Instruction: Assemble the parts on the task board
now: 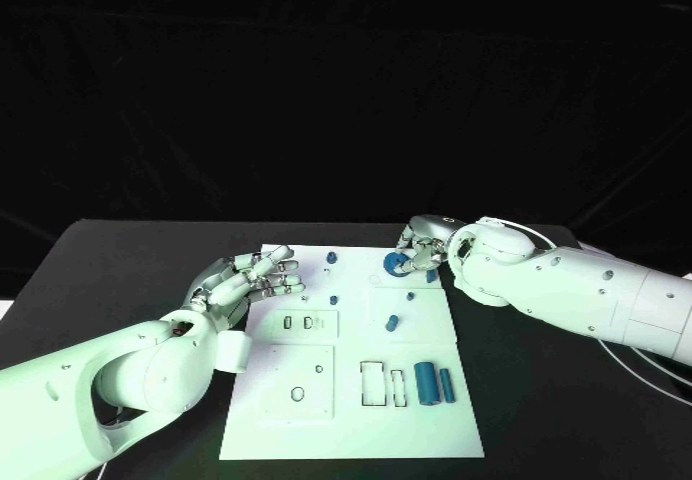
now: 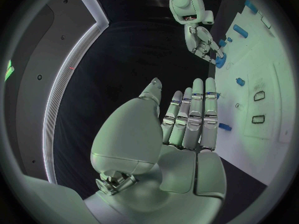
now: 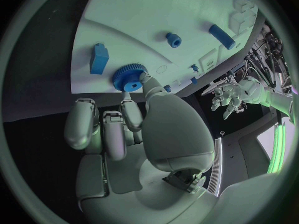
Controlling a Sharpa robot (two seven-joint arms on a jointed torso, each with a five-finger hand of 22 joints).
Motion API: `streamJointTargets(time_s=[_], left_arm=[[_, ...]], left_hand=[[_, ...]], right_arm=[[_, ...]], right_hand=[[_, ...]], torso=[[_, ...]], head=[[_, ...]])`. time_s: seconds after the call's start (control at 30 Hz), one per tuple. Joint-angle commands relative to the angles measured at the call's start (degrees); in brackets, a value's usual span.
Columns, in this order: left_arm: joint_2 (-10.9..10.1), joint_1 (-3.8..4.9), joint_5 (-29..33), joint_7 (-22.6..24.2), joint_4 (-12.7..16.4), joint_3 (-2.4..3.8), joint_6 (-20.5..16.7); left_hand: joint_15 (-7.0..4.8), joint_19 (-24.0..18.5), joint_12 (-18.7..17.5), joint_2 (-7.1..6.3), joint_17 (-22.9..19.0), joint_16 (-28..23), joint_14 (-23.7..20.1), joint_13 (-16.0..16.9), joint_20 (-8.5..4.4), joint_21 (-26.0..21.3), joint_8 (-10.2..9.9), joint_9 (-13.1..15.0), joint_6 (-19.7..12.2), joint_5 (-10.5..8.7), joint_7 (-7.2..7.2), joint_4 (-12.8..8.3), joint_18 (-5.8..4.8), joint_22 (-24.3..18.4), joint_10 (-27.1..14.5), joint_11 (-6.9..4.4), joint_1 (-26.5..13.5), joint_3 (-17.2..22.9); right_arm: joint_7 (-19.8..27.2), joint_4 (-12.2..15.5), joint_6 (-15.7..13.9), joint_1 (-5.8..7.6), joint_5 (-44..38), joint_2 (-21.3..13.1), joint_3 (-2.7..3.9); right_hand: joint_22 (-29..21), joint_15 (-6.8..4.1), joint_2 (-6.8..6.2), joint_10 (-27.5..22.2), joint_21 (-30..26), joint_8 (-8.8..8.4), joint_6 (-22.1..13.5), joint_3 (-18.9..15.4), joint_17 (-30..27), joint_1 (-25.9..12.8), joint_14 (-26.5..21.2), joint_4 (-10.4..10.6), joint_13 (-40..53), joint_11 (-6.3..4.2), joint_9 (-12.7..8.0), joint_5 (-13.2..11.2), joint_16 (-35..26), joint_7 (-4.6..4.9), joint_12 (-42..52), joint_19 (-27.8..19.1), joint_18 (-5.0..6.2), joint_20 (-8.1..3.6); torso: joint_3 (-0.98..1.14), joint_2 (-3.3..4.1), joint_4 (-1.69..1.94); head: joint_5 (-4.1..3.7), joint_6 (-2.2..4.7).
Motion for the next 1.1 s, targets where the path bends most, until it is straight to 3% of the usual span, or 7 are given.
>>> streamJointTargets(time_s=[0.03,0.2,0.33,0.5,0.87,1.1], left_arm=[[0.0,0.05,-0.43,0.2,0.05,0.04,1.11],[0.01,0.05,-0.46,0.21,0.01,0.04,1.1],[0.06,0.05,-0.46,0.21,-0.02,0.04,1.12],[0.09,0.05,-0.47,0.21,-0.05,0.04,1.14],[0.24,0.04,-0.53,0.11,-0.02,0.04,1.25],[0.35,0.04,-0.54,0.08,-0.02,0.04,1.28]], left_hand=[[0.05,-0.08,-0.38,0.52,0.05,-0.36,-0.41,-0.06,0.15,0.2,-0.38,-0.05,-0.29,-0.07,0.36,-0.34,0.41,0.09,-0.23,0.32,-0.04,-0.13],[0.05,-0.08,-0.38,0.52,0.05,-0.36,-0.41,-0.06,0.15,0.2,-0.38,-0.05,-0.29,-0.07,0.36,-0.34,0.41,0.09,-0.23,0.32,-0.04,-0.13],[0.05,-0.08,-0.38,0.52,0.05,-0.36,-0.41,-0.06,0.15,0.2,-0.38,-0.05,-0.29,-0.07,0.36,-0.34,0.41,0.09,-0.23,0.32,-0.04,-0.13],[0.06,-0.11,-0.41,0.56,0.08,-0.41,-0.44,-0.06,0.16,0.19,-0.4,-0.05,-0.29,-0.06,0.35,-0.41,0.41,0.09,-0.24,0.32,-0.01,-0.13],[0.06,-0.11,-0.41,0.56,0.08,-0.41,-0.44,-0.06,0.16,0.19,-0.4,-0.05,-0.29,-0.06,0.35,-0.41,0.41,0.09,-0.24,0.32,-0.01,-0.13],[0.06,-0.11,-0.41,0.56,0.08,-0.41,-0.44,-0.06,0.16,0.19,-0.4,-0.05,-0.29,-0.06,0.35,-0.41,0.41,0.09,-0.24,0.32,-0.01,-0.13]], right_arm=[[-1.06,-0.31,1.76,-0.38,-1.67,0.03,-0.25],[0.54,0.97,-2.6,-0.58,-3.49,-0.1,-0.25],[2.01,2.88,-7.83,-0.78,-4.78,-0.16,-0.24],[2.51,4.9,-11.96,-0.86,-5.48,0.52,-0.23],[-0.25,6.61,-13.66,-0.88,-6.32,6.18,-0.3],[-1.83,5.32,-12.36,-1.17,-6.9,9.64,-0.77]], right_hand=[[0.38,-0.25,1.26,0.77,0.54,0.89,1.59,1.97,8.52,1.77,4.67,-0.67,0.83,-0.32,0.28,-2.9,0.42,-0.16,0.86,0.43,-0.67,-0.15],[1.51,-1.03,3.13,2.12,1.18,2.51,5.33,5.82,9.06,4.31,4.74,-2.41,3.07,-1.37,1.09,-5.68,0.64,-1.45,2.97,0.81,-0.85,-0.69],[2.01,-1.47,3.37,2.49,1.46,3.09,6.84,7.41,9.25,4.21,4.77,-2.88,3.54,-1.89,1.5,-5.93,0.71,-2.1,3.32,0.97,-0.94,-1.11],[2.38,-1.76,3.4,2.58,1.67,3.15,7.3,8.72,9.31,3.08,4.77,-2.76,3.55,-2.2,1.73,-5.41,0.72,-2.42,3.12,1.1,-1.02,-1.45],[2.42,-1.8,2.68,2.42,1.72,2.58,6.92,10.53,8.8,0.54,4.66,-2.21,3.23,-2.15,1.86,-5.0,0.47,-2.34,2.33,1.09,-1.04,-1.59],[2.33,-1.75,2.26,2.23,1.67,2.26,6.68,11.04,8.62,-0.48,4.62,-1.96,2.9,-2.06,1.89,-5.9,0.38,-2.23,1.79,1.04,-1.03,-1.56]], torso=[[-0.02,-0.02,-0.01],[0.0,-0.01,0.0],[-0.01,-0.02,0.03],[-0.03,-0.05,0.02],[-0.15,-0.02,0.24],[-0.12,-0.03,0.19]], head=[[-0.03,-0.04],[0.0,0.0],[0.04,0.08],[0.09,0.21],[0.43,0.23],[0.72,0.08]])
